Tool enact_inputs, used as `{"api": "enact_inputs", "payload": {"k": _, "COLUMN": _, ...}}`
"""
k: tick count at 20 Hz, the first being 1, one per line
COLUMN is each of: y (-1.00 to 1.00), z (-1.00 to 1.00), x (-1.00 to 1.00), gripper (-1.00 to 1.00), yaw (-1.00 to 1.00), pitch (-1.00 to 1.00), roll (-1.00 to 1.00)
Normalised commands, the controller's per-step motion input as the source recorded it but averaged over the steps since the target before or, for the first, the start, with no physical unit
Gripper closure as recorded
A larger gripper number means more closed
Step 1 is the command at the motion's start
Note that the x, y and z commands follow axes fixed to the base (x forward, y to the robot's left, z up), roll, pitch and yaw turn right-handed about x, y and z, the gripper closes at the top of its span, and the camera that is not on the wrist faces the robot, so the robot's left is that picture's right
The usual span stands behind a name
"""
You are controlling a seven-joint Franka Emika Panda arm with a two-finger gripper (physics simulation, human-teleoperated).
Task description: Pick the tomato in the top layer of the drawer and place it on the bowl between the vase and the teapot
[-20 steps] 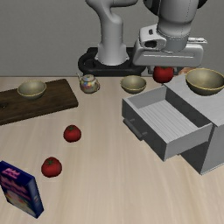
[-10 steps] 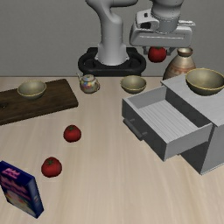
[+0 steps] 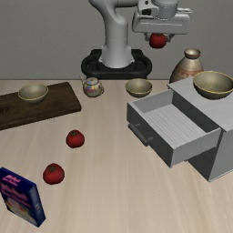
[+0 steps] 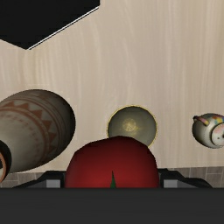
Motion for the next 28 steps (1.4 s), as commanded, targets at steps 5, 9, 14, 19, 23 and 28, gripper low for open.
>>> {"api": "enact_inputs", "payload": {"k": 5, "y": -0.4, "z": -0.6, "x": 0.0, "gripper": 1.0, "yaw": 0.0, "pitch": 0.0, "roll": 0.0}}
{"api": "enact_inputs", "payload": {"k": 9, "y": 0.0, "z": -1.0, "x": 0.0, "gripper": 1.0, "yaw": 0.0, "pitch": 0.0, "roll": 0.0}}
{"api": "enact_inputs", "payload": {"k": 14, "y": -0.2, "z": -0.8, "x": 0.0, "gripper": 1.0, "yaw": 0.0, "pitch": 0.0, "roll": 0.0}}
{"api": "enact_inputs", "payload": {"k": 19, "y": 0.0, "z": -0.6, "x": -0.2, "gripper": -1.0, "yaw": 0.0, "pitch": 0.0, "roll": 0.0}}
{"api": "enact_inputs", "payload": {"k": 23, "y": 0.0, "z": 0.0, "x": 0.0, "gripper": -1.0, "yaw": 0.0, "pitch": 0.0, "roll": 0.0}}
{"api": "enact_inputs", "payload": {"k": 28, "y": 0.0, "z": 0.0, "x": 0.0, "gripper": -1.0, "yaw": 0.0, "pitch": 0.0, "roll": 0.0}}
